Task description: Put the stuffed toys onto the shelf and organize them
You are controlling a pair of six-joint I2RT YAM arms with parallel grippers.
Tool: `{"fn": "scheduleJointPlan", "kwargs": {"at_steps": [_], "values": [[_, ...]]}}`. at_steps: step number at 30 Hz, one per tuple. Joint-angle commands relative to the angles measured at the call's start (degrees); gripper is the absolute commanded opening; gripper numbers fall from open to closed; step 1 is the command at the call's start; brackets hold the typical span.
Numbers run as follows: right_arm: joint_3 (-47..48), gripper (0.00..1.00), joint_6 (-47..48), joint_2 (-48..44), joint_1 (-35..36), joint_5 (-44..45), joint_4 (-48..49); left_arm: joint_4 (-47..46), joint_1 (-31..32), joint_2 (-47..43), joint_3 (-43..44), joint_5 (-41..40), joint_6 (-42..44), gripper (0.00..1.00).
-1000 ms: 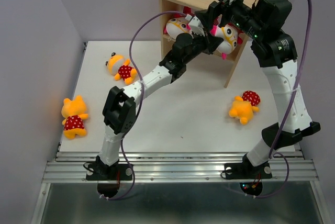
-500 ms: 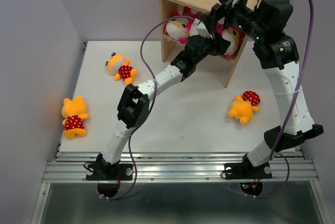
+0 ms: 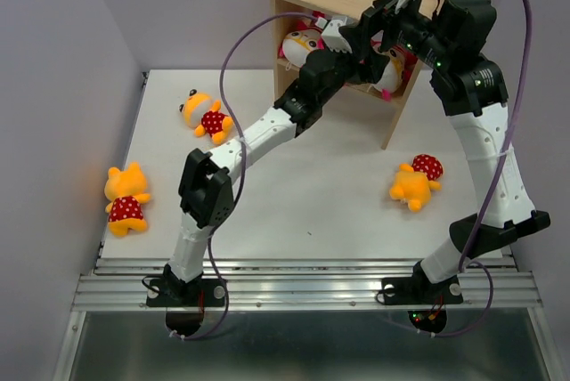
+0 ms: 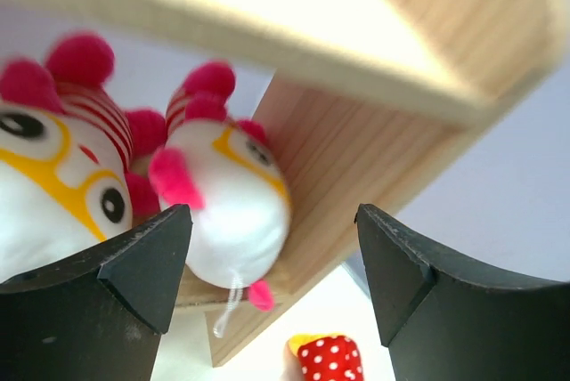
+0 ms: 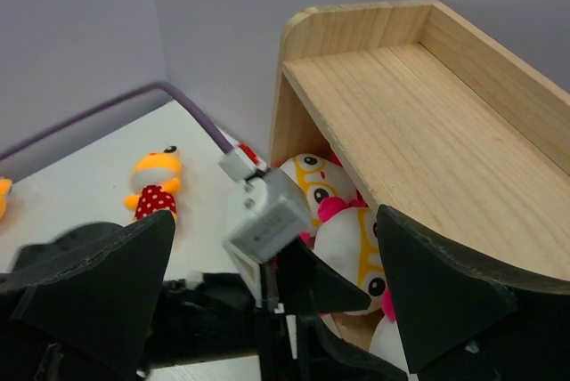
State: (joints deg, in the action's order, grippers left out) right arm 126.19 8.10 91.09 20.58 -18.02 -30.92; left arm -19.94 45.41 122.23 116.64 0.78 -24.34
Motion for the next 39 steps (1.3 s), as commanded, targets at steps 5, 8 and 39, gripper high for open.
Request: {"fn": "scheduleJointPlan", "kwargs": {"at_steps": [5,8,39], "values": [[-0.51,1.00,1.91,-2.58,-0.72,-7.90,1.48,-3.87,0.30,-19.65,-12.74,-5.16,5.08,0.86],[-0.25,1.00,4.90,-2.67,-0.72,-13.06,-1.94,-3.52,-0.67,-25.80,-19.85,-7.36,6.93,0.87],[-36.79,1.00,47.18,-6.09,-1.24,-3.10,-30.88,19.33,-17.81,-89.36,-87.10,-15.37,-14.77,0.89]]}}
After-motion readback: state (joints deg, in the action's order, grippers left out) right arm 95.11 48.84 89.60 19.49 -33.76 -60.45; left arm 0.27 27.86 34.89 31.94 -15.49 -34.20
